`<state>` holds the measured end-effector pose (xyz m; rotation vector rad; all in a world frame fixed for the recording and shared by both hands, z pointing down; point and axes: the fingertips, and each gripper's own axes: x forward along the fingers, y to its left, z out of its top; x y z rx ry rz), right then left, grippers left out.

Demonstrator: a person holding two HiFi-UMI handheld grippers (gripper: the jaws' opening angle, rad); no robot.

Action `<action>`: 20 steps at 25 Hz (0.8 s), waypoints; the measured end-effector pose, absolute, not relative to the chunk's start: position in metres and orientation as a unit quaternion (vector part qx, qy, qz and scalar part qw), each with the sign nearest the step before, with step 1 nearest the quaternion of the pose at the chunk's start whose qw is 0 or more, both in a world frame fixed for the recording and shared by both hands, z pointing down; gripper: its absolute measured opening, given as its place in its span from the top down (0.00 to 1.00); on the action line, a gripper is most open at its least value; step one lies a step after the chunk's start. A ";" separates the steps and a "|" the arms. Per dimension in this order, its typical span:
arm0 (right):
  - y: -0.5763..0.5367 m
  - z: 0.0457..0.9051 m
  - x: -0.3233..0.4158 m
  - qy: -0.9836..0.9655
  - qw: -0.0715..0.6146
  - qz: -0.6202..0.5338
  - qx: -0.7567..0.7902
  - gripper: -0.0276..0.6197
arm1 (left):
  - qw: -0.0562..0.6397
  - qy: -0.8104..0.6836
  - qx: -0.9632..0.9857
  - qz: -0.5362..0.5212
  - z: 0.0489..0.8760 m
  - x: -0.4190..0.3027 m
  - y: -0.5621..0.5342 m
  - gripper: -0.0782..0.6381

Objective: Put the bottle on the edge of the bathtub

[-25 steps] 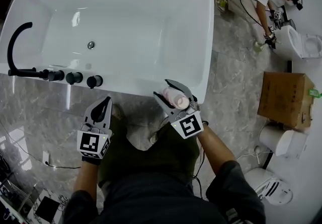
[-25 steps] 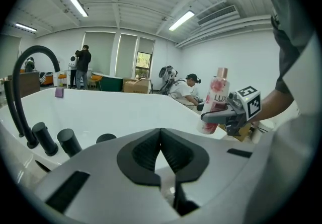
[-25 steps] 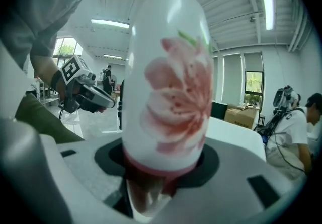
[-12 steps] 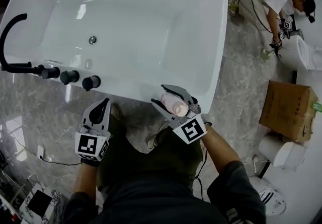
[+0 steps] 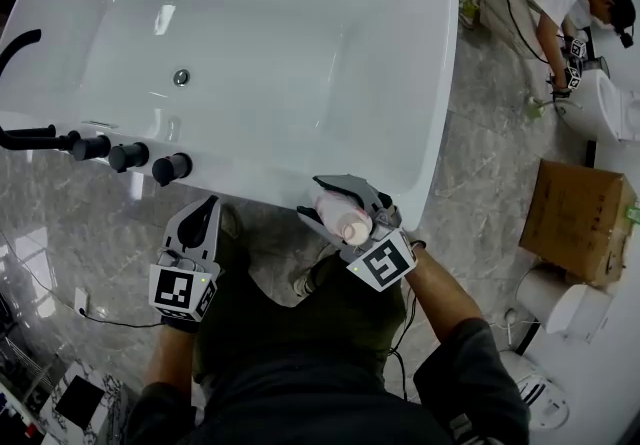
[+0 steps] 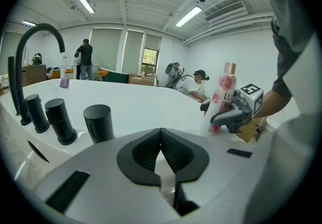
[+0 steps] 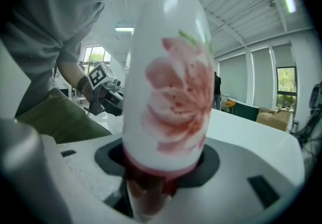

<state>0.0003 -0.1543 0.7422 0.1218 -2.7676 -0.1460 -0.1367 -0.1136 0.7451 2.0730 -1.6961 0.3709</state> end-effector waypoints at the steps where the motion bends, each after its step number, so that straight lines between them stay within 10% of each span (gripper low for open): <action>1: -0.154 0.742 0.001 -0.981 0.181 -0.052 0.039 0.62 | 0.217 -0.612 0.749 0.135 0.746 -0.136 -0.114 0.89; 20: -0.159 0.734 0.007 -0.978 0.193 -0.043 0.065 0.53 | 0.222 -0.603 0.752 0.146 0.731 -0.139 -0.108 0.89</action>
